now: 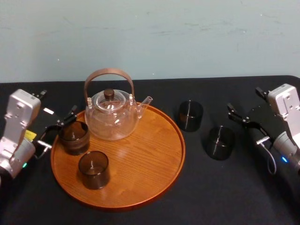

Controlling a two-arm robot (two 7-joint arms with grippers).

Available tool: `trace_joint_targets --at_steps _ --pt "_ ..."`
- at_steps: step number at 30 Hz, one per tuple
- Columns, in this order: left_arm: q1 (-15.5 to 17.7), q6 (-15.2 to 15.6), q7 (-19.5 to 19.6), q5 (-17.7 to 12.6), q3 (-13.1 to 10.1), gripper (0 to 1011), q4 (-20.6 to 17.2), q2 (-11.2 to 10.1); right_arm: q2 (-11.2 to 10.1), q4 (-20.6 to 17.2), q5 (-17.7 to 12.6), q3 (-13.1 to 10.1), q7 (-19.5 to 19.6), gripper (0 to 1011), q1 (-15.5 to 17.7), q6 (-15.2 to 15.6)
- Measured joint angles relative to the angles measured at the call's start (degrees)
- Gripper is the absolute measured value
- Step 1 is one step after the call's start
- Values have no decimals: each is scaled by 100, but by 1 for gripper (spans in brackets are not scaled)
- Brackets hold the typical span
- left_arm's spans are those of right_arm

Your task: Pick up the glass from the table and place it on the tray.

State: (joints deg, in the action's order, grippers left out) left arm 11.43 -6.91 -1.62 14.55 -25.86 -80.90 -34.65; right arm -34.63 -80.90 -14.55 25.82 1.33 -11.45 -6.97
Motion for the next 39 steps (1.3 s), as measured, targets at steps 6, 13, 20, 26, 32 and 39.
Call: trace_joint_targets --at_steps 6,13,20,26,32,39 --pt "0 0 0 0 0 1002 -1 0 -62 -133 -9 -85 -297 1003 66 -89" --pt "0 0 0 0 0 1001 0 0 -228 -581 -36 -198 -493 1002 355 -78" --pt "0 0 0 0 0 1001 0 0 -318 -1006 -142 -310 -622 1002 686 92" --pt "0 0 0 0 0 1001 0 0 -348 -1371 -298 -389 -764 1002 1009 211" --pt "0 0 0 0 0 1001 0 0 -353 -1586 -311 -442 -776 1002 1258 331" --pt "0 0 0 0 0 1001 -1 0 -341 -1689 -323 -556 -823 1002 1513 387"
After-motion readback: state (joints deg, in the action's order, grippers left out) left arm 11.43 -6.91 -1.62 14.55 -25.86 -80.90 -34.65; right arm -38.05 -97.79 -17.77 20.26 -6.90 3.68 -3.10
